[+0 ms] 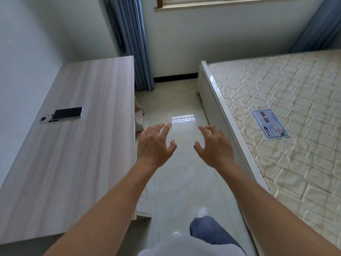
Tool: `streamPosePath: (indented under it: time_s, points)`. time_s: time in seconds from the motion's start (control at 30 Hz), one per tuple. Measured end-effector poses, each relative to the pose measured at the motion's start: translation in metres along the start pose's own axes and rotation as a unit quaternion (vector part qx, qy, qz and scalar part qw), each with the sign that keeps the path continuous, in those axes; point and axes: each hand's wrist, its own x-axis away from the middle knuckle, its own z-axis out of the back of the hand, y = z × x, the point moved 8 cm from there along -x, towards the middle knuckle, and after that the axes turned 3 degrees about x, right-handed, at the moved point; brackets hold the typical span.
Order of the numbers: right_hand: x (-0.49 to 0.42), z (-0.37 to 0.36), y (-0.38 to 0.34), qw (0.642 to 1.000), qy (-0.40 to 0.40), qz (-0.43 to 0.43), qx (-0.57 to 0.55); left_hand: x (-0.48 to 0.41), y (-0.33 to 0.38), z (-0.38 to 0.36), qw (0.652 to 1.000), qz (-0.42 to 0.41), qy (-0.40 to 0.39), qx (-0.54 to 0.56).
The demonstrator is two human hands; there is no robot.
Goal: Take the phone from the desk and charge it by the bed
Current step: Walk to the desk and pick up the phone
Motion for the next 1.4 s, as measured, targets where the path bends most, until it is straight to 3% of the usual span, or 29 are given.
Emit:
streamPosePath:
  time_s: [0.77, 1.13, 1.4]
  points:
    - [-0.391, -0.029, -0.015, 0.985, -0.020, 0.167, -0.034, -0.329, -0.068, -0.022, 0.989, 0.134, 0.039, -0.056]
    - [-0.480, -0.077, -0.083, 0.966, -0.064, 0.249, -0.027, -0.373, -0.157, -0.035, 0.974, 0.219, 0.025, -0.055]
    - [-0.562, -0.108, -0.202, 0.941, -0.082, 0.329, -0.014, -0.407, -0.272, -0.021, 0.953, 0.294, 0.053, -0.050]
